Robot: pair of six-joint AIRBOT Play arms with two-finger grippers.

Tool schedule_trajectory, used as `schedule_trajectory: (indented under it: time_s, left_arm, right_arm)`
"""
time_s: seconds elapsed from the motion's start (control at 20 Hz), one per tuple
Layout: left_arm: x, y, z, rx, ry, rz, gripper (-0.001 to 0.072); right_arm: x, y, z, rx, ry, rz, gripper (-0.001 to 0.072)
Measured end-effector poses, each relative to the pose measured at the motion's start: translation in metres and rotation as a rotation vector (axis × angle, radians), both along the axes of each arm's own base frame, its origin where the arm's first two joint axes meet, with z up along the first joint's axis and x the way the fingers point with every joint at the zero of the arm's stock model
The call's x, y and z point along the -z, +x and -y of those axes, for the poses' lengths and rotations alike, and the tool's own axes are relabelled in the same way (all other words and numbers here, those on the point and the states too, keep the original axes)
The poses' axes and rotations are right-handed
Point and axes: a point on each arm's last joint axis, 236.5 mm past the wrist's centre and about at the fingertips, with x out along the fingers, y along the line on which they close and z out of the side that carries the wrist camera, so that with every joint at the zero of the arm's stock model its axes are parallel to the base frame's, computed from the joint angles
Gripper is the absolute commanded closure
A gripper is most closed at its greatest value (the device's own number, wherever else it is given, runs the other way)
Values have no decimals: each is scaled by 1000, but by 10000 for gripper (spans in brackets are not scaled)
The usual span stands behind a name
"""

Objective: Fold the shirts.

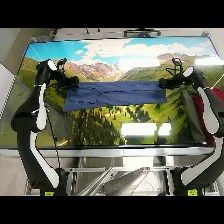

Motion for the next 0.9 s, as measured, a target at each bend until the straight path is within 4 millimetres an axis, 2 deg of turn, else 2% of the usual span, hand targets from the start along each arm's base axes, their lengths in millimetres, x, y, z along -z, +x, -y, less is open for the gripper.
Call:
schedule_trajectory:
  time_s: [0.15,0.25,0.3,0.35,0.45,0.5,0.55,0.65,0.7,0.75,0.8,0.85,0.9]
  left_arm:
    - [-40,7,-8,-10,-2,74,363]
    - [-72,9,-13,-19,0,136,364]
    - [-84,10,-14,-20,0,158,364]
    - [-94,9,-14,-17,1,175,364]
    - [-109,5,-13,-12,1,191,367]
    - [-112,3,-9,-5,-1,190,498]
    - [-113,-1,-5,3,-4,184,705]
    - [-109,-7,4,21,-6,168,685]
    - [-106,-10,10,34,-6,159,685]
    - [-101,-13,16,49,-6,150,685]
    - [-99,-15,24,64,-7,146,685]
    - [-96,-16,33,81,-8,145,685]
    - [-95,-17,43,100,-9,150,685]
  right_arm:
    - [-14,-9,21,5,-36,-44,197]
    - [-15,-12,26,33,17,-69,195]
    - [-13,-12,25,49,58,-82,141]
    - [-10,-13,24,63,102,-95,17]
    - [-2,-11,25,92,182,-110,14]
    - [4,-12,26,103,209,-124,14]
    - [10,-12,25,109,234,-134,15]
    - [18,-11,21,120,278,-149,24]
    - [20,-10,18,119,299,-151,147]
    - [23,-9,14,109,311,-148,208]
    - [24,-9,8,95,326,-150,211]
    - [26,-10,2,76,331,-152,297]
    - [27,-10,-3,63,335,-153,442]
